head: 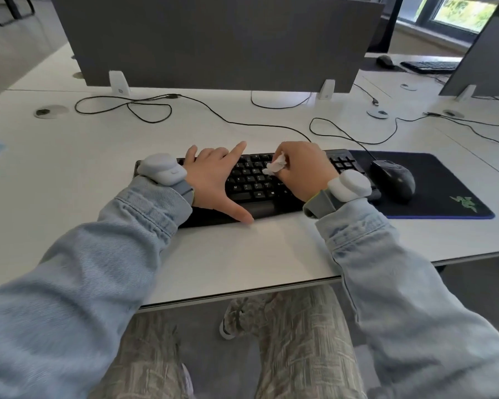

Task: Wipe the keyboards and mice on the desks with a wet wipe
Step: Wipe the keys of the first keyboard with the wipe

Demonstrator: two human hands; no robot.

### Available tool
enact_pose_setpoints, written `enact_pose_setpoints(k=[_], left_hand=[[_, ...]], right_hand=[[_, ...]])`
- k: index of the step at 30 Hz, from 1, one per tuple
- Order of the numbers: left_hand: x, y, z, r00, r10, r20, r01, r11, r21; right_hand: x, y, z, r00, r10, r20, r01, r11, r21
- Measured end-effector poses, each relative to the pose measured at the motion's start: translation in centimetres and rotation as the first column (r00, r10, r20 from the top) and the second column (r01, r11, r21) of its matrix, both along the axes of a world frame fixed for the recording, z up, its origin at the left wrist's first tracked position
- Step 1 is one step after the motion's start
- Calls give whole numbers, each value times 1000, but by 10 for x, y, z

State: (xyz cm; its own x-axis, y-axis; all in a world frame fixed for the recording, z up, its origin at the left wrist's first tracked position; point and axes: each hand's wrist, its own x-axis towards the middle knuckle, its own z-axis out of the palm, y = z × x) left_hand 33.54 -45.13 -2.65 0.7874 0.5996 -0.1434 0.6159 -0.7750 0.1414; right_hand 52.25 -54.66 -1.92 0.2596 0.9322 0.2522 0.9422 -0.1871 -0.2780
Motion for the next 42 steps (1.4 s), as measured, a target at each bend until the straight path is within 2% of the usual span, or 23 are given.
enact_pose_setpoints(k=[5,7,11,13,16,20,22,25,28,32,37,39,42], left_hand=[[3,-1,-3,1000,16,13,-16,1000,-1],[2,-1,-4,1000,13,18,-13,1000,-2],[-1,1,-4,1000,15,16,-15,1000,6],[-3,2,-3,1000,26,8,-26,1000,13],[-7,3,-4,999,37,4,-37,999,27],[-10,4,-6,999,49,-5,-49,998,49],[-10,3,-5,999,50,-14,-50,998,31],[-10,2,-4,999,50,-10,-49,998,38],[-11,2,-5,998,55,0,-55,997,53],[-11,0,-4,998,64,4,-64,996,56],[-11,-2,-2,997,72,-4,-71,996,48],[-10,-2,-2,998,69,-9,-69,996,48],[-9,-1,-3,998,67,-13,-67,996,52]], right_hand=[[6,-3,6,984,180,-12,-181,980,-86],[11,2,7,985,172,12,-171,982,-75],[12,18,11,997,69,-23,-67,994,85],[-1,25,12,990,135,-48,-129,986,108],[-14,30,3,973,226,-46,-225,974,11],[6,27,5,990,128,59,-121,987,-108],[17,23,11,990,56,126,-42,993,-113],[20,23,15,997,1,71,-2,1000,11],[6,33,12,999,54,9,-54,996,72],[-11,44,0,991,127,-31,-126,991,35],[17,39,10,995,14,102,-5,995,-96],[20,32,15,991,-53,126,63,995,-81],[8,21,13,998,60,-7,-60,998,26]])
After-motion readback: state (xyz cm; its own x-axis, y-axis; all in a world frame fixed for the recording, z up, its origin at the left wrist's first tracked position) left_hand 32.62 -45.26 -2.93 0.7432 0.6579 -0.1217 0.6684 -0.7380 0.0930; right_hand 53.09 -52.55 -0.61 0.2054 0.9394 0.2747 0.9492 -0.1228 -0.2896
